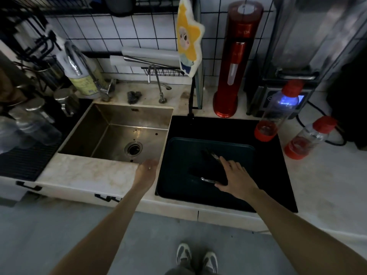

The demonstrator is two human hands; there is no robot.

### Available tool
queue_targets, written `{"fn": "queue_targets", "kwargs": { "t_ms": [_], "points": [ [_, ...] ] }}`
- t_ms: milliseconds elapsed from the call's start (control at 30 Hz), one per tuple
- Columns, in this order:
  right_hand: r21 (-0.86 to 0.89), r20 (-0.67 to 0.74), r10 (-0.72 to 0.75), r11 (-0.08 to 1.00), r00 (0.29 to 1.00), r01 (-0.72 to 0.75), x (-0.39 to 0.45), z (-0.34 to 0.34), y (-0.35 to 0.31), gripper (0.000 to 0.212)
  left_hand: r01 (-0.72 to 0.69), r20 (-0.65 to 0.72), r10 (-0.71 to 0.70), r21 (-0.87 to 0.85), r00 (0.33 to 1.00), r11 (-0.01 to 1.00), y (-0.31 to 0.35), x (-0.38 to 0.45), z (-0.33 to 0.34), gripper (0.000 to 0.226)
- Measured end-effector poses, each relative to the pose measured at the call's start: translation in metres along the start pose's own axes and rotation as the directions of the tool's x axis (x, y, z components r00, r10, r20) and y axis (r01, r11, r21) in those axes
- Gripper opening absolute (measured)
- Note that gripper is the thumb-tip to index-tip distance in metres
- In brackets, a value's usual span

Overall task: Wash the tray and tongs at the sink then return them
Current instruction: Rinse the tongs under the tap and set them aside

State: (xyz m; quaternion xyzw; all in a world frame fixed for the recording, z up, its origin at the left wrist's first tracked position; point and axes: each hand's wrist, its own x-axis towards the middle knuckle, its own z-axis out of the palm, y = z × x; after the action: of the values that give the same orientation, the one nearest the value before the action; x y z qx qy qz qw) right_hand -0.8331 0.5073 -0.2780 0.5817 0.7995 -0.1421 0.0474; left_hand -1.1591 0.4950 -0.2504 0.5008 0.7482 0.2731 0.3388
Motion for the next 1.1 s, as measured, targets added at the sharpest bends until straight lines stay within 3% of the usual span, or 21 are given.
{"fn": "queue_targets", "kwargs": {
  "t_ms": [133, 233, 367, 467, 567, 700, 767, 900, 1100],
  "points": [
    [0.082, -0.099, -0.008, 0.996, 0.995, 0.017, 0.008, -0.001, -0.006, 0.098, 0.053, 0.002, -0.053, -0.018, 0.999, 0.998, -0.009, -0.012, -0.009, 0.037],
    [0.239, -0.131, 0.069, 0.970, 0.989, -0.036, 0.021, -0.004, -0.020, 0.089, 0.101, 0.017, -0.100, -0.090, 0.995, 0.991, -0.015, -0.016, -0.015, 0.040],
    [0.560, -0.141, 0.183, 0.825, 0.973, -0.074, 0.046, -0.017, -0.058, 0.053, 0.179, 0.088, -0.164, -0.208, 0.982, 0.962, -0.023, -0.009, -0.027, 0.028],
    [0.662, -0.079, 0.187, 0.744, 0.979, -0.089, 0.066, -0.028, -0.081, 0.036, 0.144, 0.100, -0.124, -0.218, 0.987, 0.965, -0.030, 0.001, -0.034, 0.025],
    [0.741, 0.014, 0.191, 0.657, 0.982, -0.138, 0.091, -0.031, -0.109, 0.037, 0.053, 0.120, -0.031, -0.184, 0.992, 0.981, -0.029, 0.006, -0.053, 0.026],
    [0.877, 0.235, 0.186, 0.382, 0.954, -0.290, 0.123, -0.040, -0.160, 0.036, -0.043, 0.161, 0.073, -0.186, 0.984, 0.982, -0.037, 0.030, -0.084, 0.013],
    [0.890, 0.293, 0.159, 0.315, 0.943, -0.329, 0.138, -0.047, -0.185, 0.030, -0.042, 0.206, 0.071, -0.143, 0.976, 0.989, -0.041, 0.047, -0.095, 0.015],
    [0.889, 0.326, 0.147, 0.288, 0.934, -0.356, 0.173, -0.056, -0.244, 0.024, -0.020, 0.350, 0.018, 0.004, 0.937, 1.000, -0.058, 0.090, -0.121, 0.021],
    [0.902, 0.308, 0.171, 0.260, 0.936, -0.345, 0.220, -0.059, -0.305, 0.032, 0.008, 0.433, 0.033, -0.093, 0.901, 0.996, -0.069, 0.123, -0.167, 0.027]
  ]
}}
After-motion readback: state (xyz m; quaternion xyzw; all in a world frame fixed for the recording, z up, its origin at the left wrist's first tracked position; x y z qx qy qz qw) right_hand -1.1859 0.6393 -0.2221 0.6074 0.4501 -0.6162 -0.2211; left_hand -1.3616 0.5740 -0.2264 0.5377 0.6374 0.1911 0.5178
